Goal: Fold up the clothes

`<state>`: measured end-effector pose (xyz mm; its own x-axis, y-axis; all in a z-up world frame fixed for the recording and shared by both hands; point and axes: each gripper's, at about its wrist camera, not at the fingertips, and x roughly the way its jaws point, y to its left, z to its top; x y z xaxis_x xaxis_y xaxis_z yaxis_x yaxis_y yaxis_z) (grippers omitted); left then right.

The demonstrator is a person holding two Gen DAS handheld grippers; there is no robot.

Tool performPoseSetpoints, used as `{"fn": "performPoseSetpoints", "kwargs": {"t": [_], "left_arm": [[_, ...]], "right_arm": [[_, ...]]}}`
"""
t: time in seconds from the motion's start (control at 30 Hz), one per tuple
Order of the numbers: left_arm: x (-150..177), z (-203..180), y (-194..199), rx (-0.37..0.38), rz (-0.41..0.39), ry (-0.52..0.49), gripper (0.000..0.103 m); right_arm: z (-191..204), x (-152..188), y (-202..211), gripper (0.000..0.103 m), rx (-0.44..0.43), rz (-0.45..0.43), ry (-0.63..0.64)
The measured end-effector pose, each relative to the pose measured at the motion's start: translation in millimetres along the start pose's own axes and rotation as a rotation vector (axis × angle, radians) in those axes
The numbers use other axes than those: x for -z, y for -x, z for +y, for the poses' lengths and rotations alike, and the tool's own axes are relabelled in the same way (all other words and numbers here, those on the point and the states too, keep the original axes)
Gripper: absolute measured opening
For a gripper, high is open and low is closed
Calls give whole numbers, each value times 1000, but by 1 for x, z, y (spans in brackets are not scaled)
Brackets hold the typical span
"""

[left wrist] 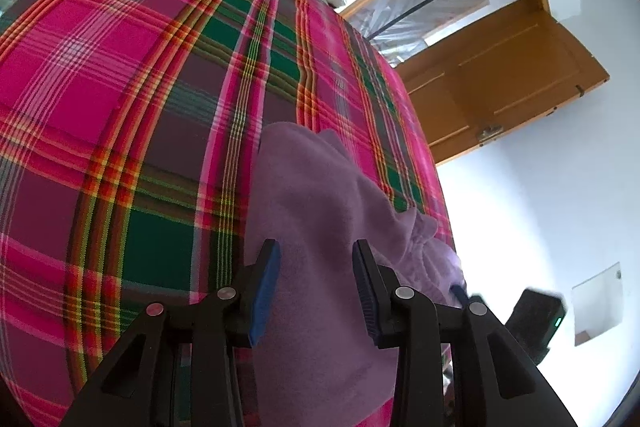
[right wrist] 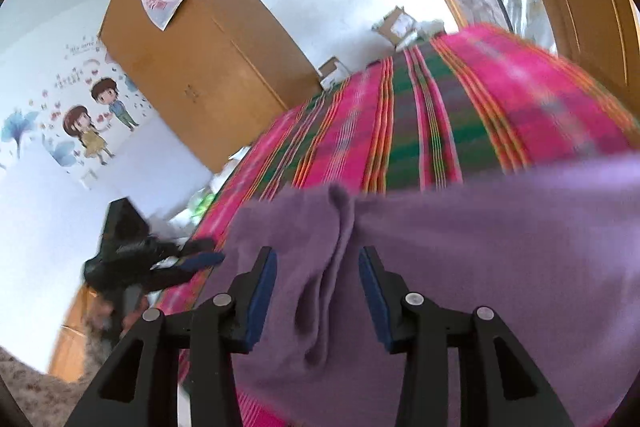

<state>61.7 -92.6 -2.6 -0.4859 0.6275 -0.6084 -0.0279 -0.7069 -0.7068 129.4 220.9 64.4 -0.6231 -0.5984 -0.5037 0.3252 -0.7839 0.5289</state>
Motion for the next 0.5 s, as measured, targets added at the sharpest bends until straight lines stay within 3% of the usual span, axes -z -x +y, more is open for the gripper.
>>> {"fn": "performPoseSetpoints", "kwargs": {"t": [0.13, 0.33, 0.4, 0.5], "left_arm": [[0, 0, -2, -3, 2, 2, 39], [-1, 3, -3, -15, 11, 6, 39], [-3, 4, -3, -14, 13, 11, 39], [-5, 7, -5, -13, 17, 19, 39]], "right_arm": [[5, -24, -32, 36, 37, 45, 51], [10, -35, -66, 35, 7, 130, 96], [14, -36, -71, 8, 19, 143, 126], [9, -35, -66, 4, 41, 119, 104]]}}
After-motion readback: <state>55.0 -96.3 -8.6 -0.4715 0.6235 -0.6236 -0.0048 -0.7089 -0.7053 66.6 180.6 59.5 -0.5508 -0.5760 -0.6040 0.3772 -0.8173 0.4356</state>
